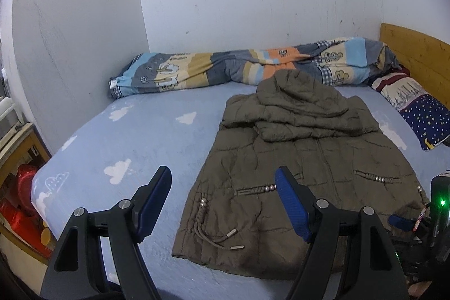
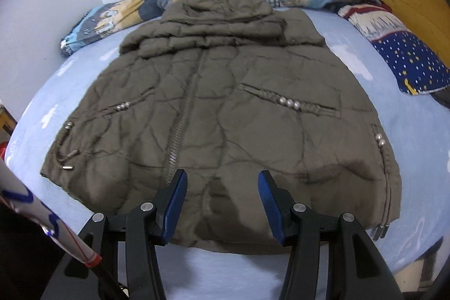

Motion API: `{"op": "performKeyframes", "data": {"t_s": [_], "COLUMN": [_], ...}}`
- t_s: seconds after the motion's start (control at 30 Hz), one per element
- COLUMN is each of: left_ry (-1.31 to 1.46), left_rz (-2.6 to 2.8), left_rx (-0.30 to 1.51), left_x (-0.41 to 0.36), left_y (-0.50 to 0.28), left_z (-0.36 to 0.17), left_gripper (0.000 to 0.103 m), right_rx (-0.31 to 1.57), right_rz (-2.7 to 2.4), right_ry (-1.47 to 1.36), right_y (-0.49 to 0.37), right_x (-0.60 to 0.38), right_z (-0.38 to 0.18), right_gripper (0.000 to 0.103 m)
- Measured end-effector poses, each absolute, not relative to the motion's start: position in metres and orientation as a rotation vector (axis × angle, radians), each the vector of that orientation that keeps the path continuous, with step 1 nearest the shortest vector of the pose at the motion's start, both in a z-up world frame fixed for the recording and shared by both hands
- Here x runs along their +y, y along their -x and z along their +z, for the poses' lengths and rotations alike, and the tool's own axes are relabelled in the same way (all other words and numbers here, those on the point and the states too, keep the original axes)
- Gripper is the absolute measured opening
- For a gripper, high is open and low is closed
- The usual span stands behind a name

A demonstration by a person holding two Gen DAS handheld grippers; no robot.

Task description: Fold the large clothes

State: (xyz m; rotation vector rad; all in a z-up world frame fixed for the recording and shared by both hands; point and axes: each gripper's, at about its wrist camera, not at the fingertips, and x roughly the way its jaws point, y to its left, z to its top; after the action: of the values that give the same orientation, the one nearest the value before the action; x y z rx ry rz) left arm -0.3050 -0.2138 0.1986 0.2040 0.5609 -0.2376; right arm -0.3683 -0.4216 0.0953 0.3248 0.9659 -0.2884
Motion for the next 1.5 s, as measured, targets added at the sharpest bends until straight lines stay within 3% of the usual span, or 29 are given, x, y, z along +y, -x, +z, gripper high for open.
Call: {"op": "performKeyframes", "data": {"t_s": [0.4, 0.57, 0.8, 0.9, 1.13, 1.3, 1.5], "left_ry": [-0.219, -0.249, -0.29, -0.277, -0.004, 0.228, 0.382], "left_rz": [-0.231, -0.222, -0.264, -0.288, -0.219, -0.113, -0.144], "left_rx": [0.66, 0.745, 0.963, 0.95, 0.902, 0.987, 1.031], "left_x": [-0.222, -0.222, -0.218, -0.214, -0.14, -0.084, -0.072], "left_y": [0.281, 0.26, 0.23, 0.229, 0.201, 0.181, 0.184], "left_z": [0.16, 0.12, 0.045, 0.043, 0.069, 0.048, 0.033], "left_gripper": [0.075, 0.075, 0.075, 0.076, 0.076, 0.075, 0.075], "right_rx": [1.02, 1.038, 1.032, 1.0, 0.785, 0.745, 0.71], "right_rz": [-0.305, -0.301, -0.287, -0.267, -0.423, -0.594, -0.647], "right_ry": [-0.329, -0.332, -0.347, -0.379, -0.518, -0.697, -0.922], "right_y": [0.367, 0.366, 0.368, 0.373, 0.422, 0.469, 0.498], "right_x": [-0.432, -0.433, -0.434, -0.44, -0.504, -0.555, -0.583], "right_z": [0.07, 0.061, 0.055, 0.063, 0.101, 0.084, 0.062], "right_gripper": [0.058, 0.065, 0.065, 0.065, 0.066, 0.066, 0.066]}}
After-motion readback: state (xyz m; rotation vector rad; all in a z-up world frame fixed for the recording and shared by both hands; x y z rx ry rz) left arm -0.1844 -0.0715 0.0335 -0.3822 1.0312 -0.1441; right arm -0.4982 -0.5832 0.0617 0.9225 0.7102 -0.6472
